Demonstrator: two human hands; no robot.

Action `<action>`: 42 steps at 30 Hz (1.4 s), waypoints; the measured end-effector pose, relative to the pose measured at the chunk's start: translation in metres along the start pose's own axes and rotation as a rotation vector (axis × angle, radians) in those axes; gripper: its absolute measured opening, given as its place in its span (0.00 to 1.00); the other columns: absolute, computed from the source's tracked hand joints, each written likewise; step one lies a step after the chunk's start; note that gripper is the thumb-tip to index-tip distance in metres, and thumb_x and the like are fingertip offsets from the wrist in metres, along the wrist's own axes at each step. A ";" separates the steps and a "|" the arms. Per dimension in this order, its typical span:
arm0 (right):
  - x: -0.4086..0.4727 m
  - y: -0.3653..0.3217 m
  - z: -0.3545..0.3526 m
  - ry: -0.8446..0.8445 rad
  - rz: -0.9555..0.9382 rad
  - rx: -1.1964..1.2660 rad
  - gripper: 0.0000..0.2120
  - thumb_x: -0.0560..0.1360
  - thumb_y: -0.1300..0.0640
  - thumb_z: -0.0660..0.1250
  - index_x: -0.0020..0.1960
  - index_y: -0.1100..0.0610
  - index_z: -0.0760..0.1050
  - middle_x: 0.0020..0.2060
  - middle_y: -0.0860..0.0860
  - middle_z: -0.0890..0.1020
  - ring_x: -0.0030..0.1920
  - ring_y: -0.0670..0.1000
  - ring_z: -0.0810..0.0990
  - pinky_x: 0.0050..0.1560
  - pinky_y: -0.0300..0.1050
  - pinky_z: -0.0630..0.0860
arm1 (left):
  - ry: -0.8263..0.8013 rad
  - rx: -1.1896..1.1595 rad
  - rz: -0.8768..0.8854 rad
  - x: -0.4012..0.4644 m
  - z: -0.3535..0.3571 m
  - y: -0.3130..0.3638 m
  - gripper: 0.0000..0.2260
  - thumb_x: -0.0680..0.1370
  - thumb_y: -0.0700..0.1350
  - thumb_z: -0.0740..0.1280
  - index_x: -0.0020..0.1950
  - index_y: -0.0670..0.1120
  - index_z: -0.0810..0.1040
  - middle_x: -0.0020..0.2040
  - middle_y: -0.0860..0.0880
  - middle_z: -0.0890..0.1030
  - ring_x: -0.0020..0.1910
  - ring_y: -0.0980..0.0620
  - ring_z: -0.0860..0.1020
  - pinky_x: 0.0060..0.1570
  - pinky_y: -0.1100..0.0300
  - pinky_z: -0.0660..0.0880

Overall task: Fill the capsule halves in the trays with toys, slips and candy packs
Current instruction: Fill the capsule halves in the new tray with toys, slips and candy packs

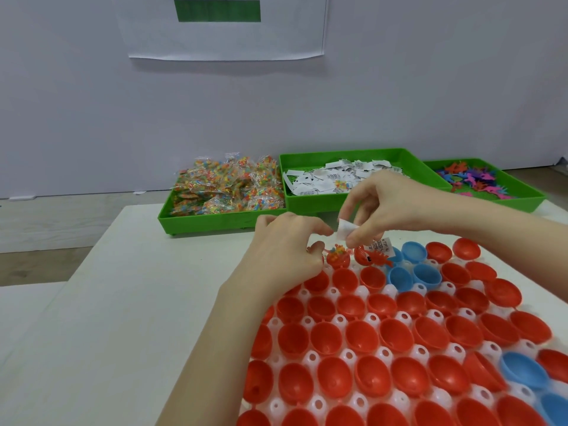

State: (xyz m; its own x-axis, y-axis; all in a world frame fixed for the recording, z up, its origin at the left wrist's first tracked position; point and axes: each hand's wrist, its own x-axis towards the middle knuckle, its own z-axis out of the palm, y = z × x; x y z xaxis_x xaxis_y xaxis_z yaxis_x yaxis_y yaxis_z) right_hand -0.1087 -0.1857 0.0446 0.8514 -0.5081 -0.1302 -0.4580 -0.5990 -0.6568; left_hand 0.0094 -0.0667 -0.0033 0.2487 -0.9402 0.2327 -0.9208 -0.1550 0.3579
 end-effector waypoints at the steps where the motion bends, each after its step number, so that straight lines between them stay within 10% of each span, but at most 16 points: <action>1: 0.002 -0.001 0.002 -0.009 0.004 -0.014 0.12 0.61 0.65 0.78 0.38 0.54 0.78 0.24 0.48 0.81 0.25 0.42 0.79 0.27 0.32 0.74 | 0.014 0.018 0.004 0.000 0.001 0.000 0.14 0.77 0.49 0.61 0.62 0.55 0.74 0.61 0.60 0.76 0.62 0.57 0.69 0.56 0.60 0.52; 8: 0.007 -0.003 0.009 0.033 -0.088 -0.210 0.11 0.64 0.59 0.77 0.44 0.52 0.80 0.26 0.46 0.81 0.25 0.38 0.77 0.33 0.32 0.74 | 0.061 0.076 0.058 -0.001 0.010 0.000 0.30 0.72 0.61 0.64 0.71 0.53 0.61 0.63 0.58 0.73 0.66 0.56 0.65 0.61 0.58 0.46; 23: 0.004 0.004 0.020 0.024 -0.199 -0.428 0.12 0.69 0.59 0.71 0.53 0.54 0.80 0.32 0.44 0.82 0.28 0.37 0.76 0.33 0.31 0.73 | -0.031 0.063 0.042 0.002 0.021 -0.003 0.30 0.73 0.58 0.66 0.70 0.54 0.58 0.60 0.58 0.76 0.65 0.53 0.65 0.63 0.52 0.48; 33: 0.018 -0.008 0.020 -0.037 -0.001 -0.628 0.10 0.63 0.46 0.75 0.37 0.47 0.76 0.32 0.44 0.79 0.33 0.44 0.75 0.31 0.40 0.69 | -0.066 0.056 0.031 0.004 0.022 -0.002 0.31 0.72 0.57 0.67 0.71 0.53 0.58 0.58 0.57 0.77 0.64 0.52 0.65 0.63 0.51 0.51; 42: 0.025 -0.025 0.016 -0.169 0.164 -0.574 0.16 0.65 0.51 0.75 0.49 0.58 0.82 0.34 0.51 0.76 0.33 0.45 0.71 0.29 0.36 0.66 | -0.092 0.085 0.016 0.004 0.021 -0.002 0.34 0.73 0.59 0.66 0.73 0.53 0.54 0.59 0.55 0.76 0.65 0.52 0.65 0.63 0.50 0.53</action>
State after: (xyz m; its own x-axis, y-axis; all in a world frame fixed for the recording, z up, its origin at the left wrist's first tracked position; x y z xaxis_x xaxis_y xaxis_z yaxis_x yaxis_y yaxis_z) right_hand -0.0717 -0.1734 0.0462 0.7653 -0.5449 -0.3427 -0.6110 -0.7824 -0.1205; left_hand 0.0063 -0.0765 -0.0223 0.2085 -0.9660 0.1529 -0.9475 -0.1607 0.2763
